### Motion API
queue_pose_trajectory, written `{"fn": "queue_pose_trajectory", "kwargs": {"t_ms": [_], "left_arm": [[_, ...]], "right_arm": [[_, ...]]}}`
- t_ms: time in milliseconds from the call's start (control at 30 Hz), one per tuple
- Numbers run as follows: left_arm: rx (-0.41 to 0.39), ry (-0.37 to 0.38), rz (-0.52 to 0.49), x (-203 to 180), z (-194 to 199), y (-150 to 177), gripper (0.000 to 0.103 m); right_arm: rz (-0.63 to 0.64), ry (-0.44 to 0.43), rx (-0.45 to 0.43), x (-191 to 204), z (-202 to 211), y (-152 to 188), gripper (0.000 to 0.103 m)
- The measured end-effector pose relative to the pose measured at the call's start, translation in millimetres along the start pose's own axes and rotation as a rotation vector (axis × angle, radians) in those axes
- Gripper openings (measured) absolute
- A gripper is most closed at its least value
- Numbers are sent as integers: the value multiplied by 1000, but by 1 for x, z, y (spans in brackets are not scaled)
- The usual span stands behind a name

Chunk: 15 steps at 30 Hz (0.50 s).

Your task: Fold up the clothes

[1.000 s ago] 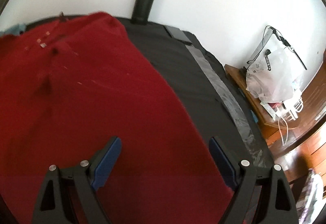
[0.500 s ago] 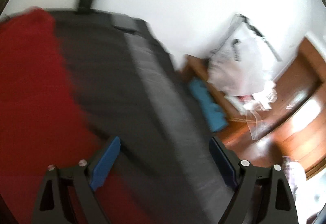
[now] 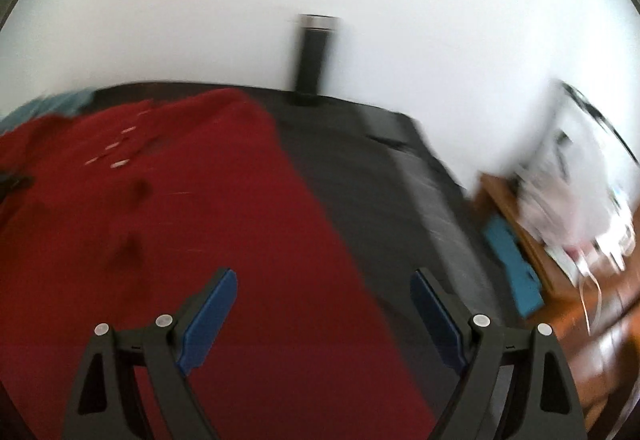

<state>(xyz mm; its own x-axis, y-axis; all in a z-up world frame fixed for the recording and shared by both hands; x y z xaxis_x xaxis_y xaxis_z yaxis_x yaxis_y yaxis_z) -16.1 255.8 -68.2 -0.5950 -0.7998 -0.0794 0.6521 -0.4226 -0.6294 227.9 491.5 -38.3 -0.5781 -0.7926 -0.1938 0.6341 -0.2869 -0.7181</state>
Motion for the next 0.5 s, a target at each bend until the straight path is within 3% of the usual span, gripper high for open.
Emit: {"fn": "queue_pose_trajectory", "kwargs": {"t_ms": [167, 300, 367, 500], "left_arm": [[18, -40, 8, 5, -18, 10, 84], [15, -18, 18, 6, -18, 10, 86], [18, -17, 10, 4, -18, 11, 88], [27, -10, -4, 3, -19, 13, 94]], "right_arm": [[109, -75, 50, 51, -23, 1, 89], [124, -68, 86, 55, -45, 5, 89], [90, -17, 87, 42, -49, 1, 89], [44, 183, 128, -4, -62, 1, 89]]}}
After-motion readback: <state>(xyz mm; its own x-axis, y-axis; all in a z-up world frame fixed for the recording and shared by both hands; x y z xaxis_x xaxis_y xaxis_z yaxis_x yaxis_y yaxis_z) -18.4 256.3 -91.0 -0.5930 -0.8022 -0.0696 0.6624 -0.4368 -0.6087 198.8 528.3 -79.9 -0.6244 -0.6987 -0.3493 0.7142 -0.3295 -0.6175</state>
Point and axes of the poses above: each gripper's, at about its wrist camera, not at the fingertips, and z roughly against the way its jaws point, x to its left, y to its underside, the point moved 7 cm from there along -z, roughly the way its jaws point, and after that the axes turned 1 degree about -y, right-handed, at the moved point
